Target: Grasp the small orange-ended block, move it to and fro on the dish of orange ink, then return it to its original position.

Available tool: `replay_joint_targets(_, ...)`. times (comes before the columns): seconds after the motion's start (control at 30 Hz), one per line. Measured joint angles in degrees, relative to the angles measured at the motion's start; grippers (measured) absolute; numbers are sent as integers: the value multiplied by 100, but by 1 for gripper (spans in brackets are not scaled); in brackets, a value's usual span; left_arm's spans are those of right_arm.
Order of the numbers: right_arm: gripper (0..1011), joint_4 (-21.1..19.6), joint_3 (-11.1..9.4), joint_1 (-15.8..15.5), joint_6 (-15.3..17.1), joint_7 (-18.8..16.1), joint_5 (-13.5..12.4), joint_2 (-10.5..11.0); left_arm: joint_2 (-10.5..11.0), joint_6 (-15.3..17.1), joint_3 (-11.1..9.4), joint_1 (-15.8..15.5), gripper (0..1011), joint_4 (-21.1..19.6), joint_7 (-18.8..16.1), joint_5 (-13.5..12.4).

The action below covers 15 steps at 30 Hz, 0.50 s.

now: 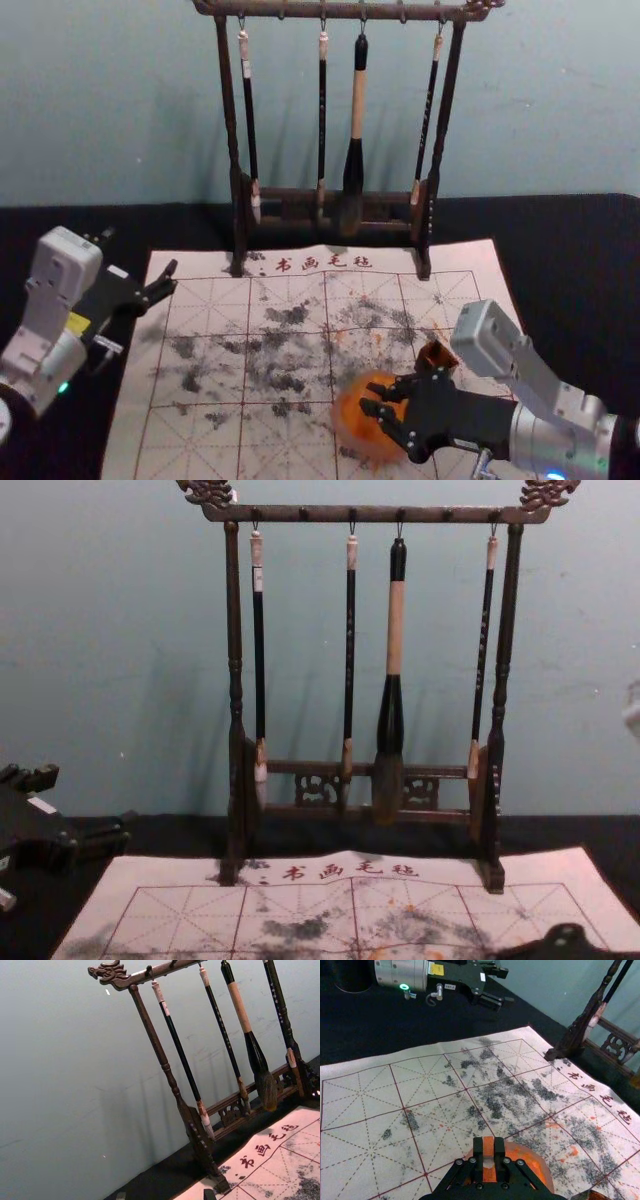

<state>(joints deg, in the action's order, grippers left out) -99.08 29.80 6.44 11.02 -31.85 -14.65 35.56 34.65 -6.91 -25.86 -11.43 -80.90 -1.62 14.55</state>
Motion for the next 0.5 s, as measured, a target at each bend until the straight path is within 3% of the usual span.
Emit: replay_joint_targets(0.5,82,217,105,211,81,-16,84,-107,0,0,0,0,1001,0,0,0)
